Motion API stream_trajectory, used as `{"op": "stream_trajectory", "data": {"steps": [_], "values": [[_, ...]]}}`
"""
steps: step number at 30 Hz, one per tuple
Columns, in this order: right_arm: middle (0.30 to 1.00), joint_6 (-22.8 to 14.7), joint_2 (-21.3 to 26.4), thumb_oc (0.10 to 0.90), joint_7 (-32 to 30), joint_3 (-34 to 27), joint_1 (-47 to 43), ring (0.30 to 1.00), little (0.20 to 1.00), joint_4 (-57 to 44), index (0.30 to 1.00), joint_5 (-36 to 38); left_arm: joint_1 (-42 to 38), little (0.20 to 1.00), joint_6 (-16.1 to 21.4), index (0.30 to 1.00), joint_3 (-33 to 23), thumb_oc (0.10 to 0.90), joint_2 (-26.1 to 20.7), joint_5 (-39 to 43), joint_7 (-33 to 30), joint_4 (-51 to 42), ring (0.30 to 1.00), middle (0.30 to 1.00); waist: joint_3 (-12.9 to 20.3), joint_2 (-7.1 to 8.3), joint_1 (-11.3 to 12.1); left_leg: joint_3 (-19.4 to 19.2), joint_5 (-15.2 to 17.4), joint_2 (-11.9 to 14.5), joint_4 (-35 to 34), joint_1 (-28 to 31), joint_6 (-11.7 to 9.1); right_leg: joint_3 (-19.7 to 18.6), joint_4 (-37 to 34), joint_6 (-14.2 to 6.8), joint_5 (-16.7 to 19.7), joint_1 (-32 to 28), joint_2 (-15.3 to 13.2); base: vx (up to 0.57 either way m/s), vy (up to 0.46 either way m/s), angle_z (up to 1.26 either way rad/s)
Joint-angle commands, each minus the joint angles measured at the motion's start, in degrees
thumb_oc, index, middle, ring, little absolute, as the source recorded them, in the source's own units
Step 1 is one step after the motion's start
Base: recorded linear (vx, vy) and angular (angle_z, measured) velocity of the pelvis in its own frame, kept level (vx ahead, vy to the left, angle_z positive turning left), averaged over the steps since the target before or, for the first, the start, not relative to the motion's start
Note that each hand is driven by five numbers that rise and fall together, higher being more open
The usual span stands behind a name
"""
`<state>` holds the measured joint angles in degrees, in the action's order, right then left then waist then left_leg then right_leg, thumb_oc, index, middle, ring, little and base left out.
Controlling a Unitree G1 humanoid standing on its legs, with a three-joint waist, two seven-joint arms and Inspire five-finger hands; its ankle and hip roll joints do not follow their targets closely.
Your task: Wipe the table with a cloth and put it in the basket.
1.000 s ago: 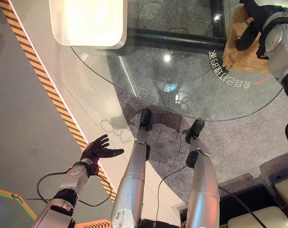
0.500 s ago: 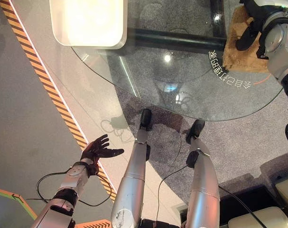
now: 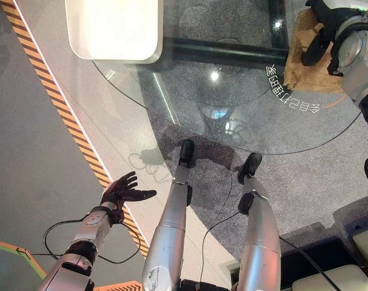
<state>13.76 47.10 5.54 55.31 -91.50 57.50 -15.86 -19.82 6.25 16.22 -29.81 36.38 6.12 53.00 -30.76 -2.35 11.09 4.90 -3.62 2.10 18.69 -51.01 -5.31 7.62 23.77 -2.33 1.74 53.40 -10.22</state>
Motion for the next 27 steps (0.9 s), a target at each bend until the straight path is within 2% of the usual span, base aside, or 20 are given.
{"op": "stream_trajectory", "data": {"steps": [1, 27], "values": [[0.3, 1.08, 4.47, 0.1, -0.91, 4.12, -4.03, 0.3, 0.2, -0.59, 0.3, -1.77, 5.82, 0.9, -0.07, 0.9, -0.46, 0.8, -2.59, 1.15, 0.51, 0.74, 0.9, 0.9, 0.97, -1.77, -0.61, -1.37, -0.12, -1.88, -1.38, 1.09, 3.42, 4.59, -1.45, 0.83, -2.04, -3.3, 1.76, 0.0, 0.0, 0.0], [0.3, 0.68, 4.39, 0.1, -1.44, 4.09, -4.2, 0.3, 0.2, 0.16, 0.3, -1.44, 5.44, 0.9, -0.17, 0.9, -0.43, 0.8, -3.01, 1.25, 1.06, 0.98, 0.9, 0.9, 0.97, -1.78, -0.59, -1.6, -0.19, -1.78, -1.77, 1.37, 3.41, 4.71, -1.95, 0.69, -1.79, -3.58, 1.62, 0.0, 0.0, 0.0]]}}
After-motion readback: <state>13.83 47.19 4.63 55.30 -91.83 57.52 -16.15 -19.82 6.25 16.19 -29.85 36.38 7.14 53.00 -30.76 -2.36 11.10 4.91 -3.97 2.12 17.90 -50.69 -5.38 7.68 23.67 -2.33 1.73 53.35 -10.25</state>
